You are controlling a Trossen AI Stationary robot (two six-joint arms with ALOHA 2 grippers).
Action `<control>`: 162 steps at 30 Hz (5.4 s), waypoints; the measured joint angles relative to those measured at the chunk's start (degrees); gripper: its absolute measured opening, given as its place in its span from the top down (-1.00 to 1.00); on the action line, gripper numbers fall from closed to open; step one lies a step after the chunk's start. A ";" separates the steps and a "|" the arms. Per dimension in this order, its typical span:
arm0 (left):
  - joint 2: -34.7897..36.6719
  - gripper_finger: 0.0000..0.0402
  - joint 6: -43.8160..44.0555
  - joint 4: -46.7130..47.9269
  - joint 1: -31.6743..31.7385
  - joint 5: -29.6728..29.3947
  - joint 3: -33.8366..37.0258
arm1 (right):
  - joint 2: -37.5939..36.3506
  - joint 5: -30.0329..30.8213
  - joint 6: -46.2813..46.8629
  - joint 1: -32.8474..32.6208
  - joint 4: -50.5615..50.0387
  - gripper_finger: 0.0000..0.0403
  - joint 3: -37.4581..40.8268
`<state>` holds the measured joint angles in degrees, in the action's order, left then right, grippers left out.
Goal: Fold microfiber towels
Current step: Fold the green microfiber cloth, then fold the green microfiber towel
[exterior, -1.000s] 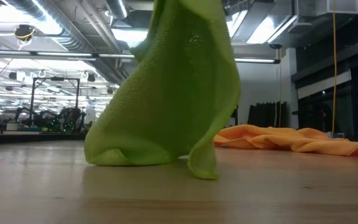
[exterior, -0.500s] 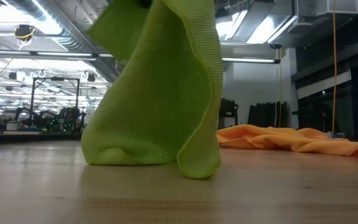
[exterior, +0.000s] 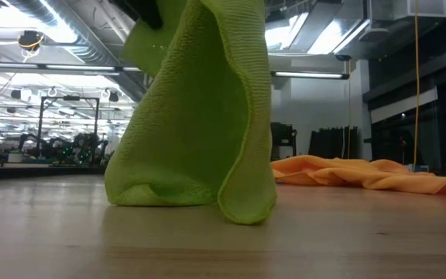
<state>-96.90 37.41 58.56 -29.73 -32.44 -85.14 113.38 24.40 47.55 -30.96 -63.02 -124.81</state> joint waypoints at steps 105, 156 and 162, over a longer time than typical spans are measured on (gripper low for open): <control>-1.68 1.00 8.45 15.44 14.66 24.65 0.17 | 33.58 0.09 -26.46 1.13 53.48 0.31 11.13; -1.70 1.00 9.21 17.63 9.97 25.51 0.17 | 26.11 -2.18 -8.49 2.00 10.57 0.99 -4.69; -1.70 1.00 8.56 18.03 9.96 25.60 0.17 | 19.82 4.31 -7.89 -0.58 0.22 0.99 -6.92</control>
<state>-98.61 45.98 76.59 -19.77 -6.84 -84.97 133.20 28.71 39.66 -31.54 -62.80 -131.74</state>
